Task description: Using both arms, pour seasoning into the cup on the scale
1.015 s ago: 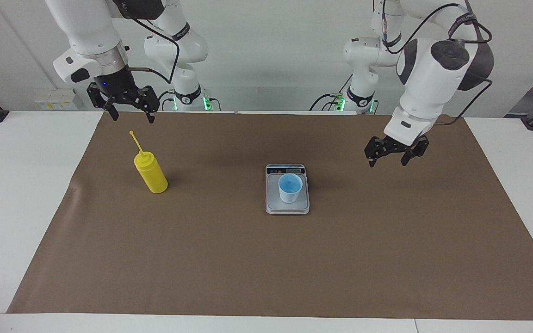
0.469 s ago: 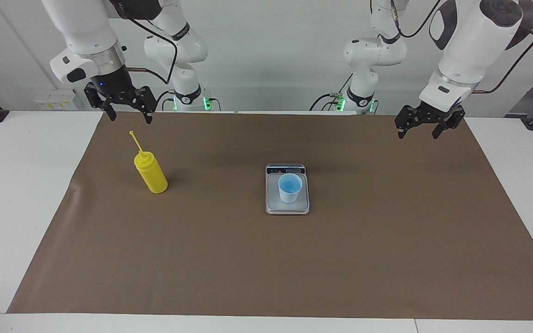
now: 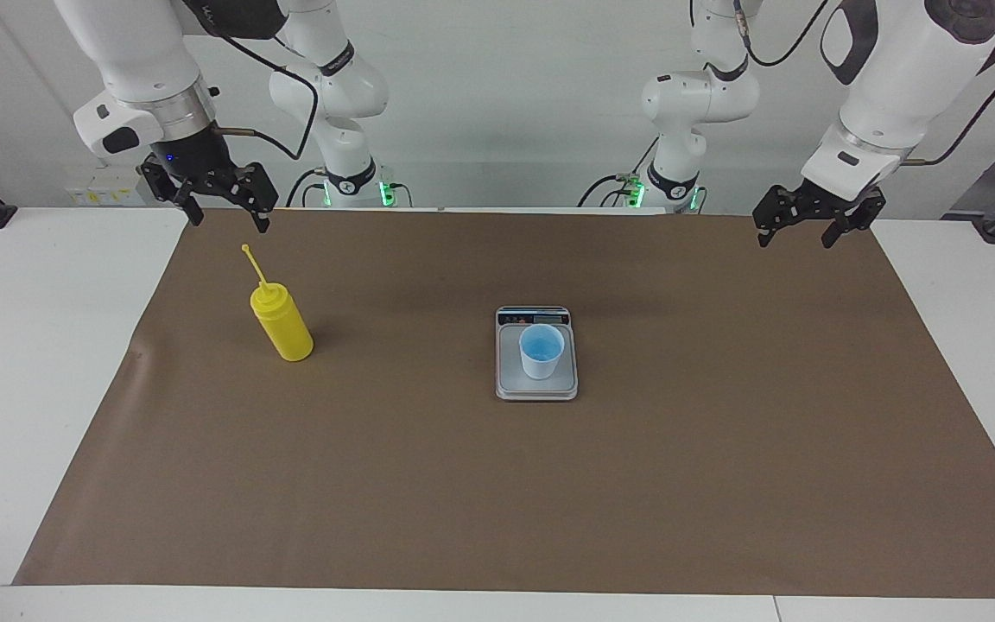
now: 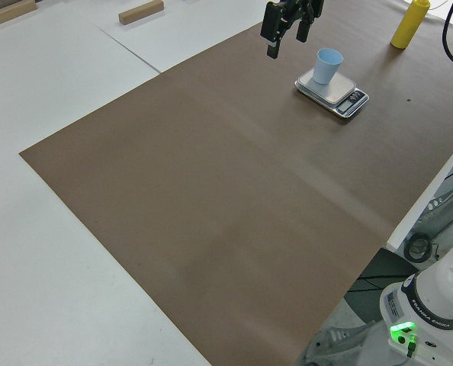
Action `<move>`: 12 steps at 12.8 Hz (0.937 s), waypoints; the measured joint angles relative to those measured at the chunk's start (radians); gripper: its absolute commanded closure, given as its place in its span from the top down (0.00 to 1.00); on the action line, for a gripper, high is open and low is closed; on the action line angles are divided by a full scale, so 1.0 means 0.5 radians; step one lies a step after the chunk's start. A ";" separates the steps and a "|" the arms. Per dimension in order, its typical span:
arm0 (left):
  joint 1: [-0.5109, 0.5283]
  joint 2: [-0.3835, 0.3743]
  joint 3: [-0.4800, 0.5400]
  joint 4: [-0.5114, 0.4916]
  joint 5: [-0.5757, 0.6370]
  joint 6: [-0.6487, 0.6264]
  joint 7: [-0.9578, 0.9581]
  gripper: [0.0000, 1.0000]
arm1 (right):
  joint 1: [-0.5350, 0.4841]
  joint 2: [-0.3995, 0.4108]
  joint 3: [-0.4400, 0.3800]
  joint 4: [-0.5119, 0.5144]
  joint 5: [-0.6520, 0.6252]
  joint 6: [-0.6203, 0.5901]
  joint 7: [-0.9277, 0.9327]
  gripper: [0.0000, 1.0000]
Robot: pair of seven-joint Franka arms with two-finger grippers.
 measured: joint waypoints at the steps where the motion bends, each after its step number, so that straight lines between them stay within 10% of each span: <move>1: 0.006 -0.003 0.000 0.010 -0.002 0.000 0.004 1.00 | -0.003 0.000 0.000 -0.011 0.000 0.041 0.020 1.00; 12: 0.052 -0.013 0.001 0.083 -0.083 0.000 0.008 1.00 | -0.304 0.016 -0.010 -0.417 0.392 0.170 1.207 1.00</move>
